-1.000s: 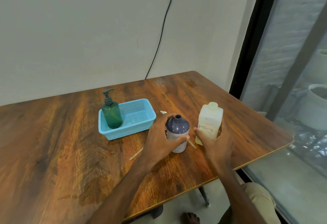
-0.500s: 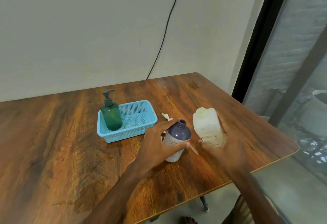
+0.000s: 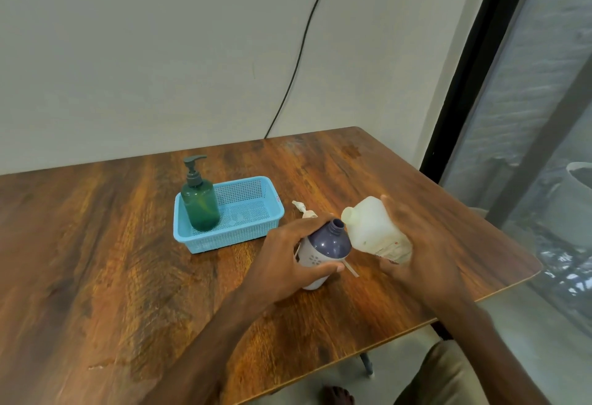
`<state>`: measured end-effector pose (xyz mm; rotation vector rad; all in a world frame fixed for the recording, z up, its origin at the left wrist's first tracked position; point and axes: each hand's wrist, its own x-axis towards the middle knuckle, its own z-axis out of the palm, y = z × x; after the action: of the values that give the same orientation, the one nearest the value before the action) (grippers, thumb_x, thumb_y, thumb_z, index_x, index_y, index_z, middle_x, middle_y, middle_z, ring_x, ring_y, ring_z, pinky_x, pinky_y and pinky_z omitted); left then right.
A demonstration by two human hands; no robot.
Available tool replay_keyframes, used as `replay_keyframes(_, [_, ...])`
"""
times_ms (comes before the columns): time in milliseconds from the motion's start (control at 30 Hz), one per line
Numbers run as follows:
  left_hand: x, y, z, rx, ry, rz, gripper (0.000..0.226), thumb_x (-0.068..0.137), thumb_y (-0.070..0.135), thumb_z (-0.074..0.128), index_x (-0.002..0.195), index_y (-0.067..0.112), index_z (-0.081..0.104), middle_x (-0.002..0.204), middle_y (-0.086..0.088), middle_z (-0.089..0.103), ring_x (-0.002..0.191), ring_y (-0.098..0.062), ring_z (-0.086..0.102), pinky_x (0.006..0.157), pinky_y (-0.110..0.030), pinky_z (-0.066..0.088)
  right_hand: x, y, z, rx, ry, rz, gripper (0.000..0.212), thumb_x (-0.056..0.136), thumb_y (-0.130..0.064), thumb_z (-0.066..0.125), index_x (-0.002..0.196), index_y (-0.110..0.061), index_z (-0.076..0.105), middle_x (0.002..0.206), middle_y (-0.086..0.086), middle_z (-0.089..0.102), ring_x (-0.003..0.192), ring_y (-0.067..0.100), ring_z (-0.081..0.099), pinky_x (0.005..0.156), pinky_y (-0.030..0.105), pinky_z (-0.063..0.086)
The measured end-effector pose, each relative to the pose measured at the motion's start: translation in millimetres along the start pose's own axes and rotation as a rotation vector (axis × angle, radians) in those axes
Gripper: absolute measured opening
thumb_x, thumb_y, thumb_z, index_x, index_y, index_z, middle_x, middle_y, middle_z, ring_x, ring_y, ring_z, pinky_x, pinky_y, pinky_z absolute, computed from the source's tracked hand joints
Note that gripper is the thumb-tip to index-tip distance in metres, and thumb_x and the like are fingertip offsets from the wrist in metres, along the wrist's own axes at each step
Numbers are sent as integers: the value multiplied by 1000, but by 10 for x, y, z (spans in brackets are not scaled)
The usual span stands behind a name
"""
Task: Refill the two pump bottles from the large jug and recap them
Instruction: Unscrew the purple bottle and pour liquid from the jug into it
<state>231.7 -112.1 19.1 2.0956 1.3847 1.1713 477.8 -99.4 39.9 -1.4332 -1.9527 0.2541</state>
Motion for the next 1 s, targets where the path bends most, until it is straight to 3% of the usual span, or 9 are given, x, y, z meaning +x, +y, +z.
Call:
replay_keyframes(133, [3, -4, -2, 3, -9, 6, 80, 75, 48, 90, 145, 39, 52, 134, 23, 61, 121, 14, 54, 92, -3, 45, 25, 39, -40, -50, 4, -46, 104, 66, -13, 94, 151, -26, 36, 146, 13, 53, 126, 36, 53, 95, 36, 40])
replay_keyframes(300, [3, 12, -9, 7, -11, -1, 78, 75, 45, 91, 140, 44, 48, 125, 39, 51, 118, 22, 51, 90, 0, 43, 49, 76, -65, -91, -9, -77, 109, 66, -16, 93, 156, -26, 32, 151, 10, 49, 133, 32, 49, 102, 39, 42])
replay_keyframes(567, [11, -17, 9, 17, -11, 7, 83, 75, 48, 90, 148, 32, 54, 129, 31, 54, 117, 24, 49, 91, 1, 40, 60, 103, -85, -103, -10, -78, 114, 65, -15, 94, 157, -31, 28, 155, 8, 45, 139, 33, 44, 107, 53, 45])
replay_keyframes(1000, [15, 12, 5, -3, -14, -2, 83, 74, 49, 90, 147, 32, 54, 134, 23, 61, 119, 13, 56, 94, -5, 46, 79, 148, -81, -119, -3, -102, 117, 64, -18, 95, 158, -32, 28, 154, 8, 45, 138, 33, 43, 106, 60, 45])
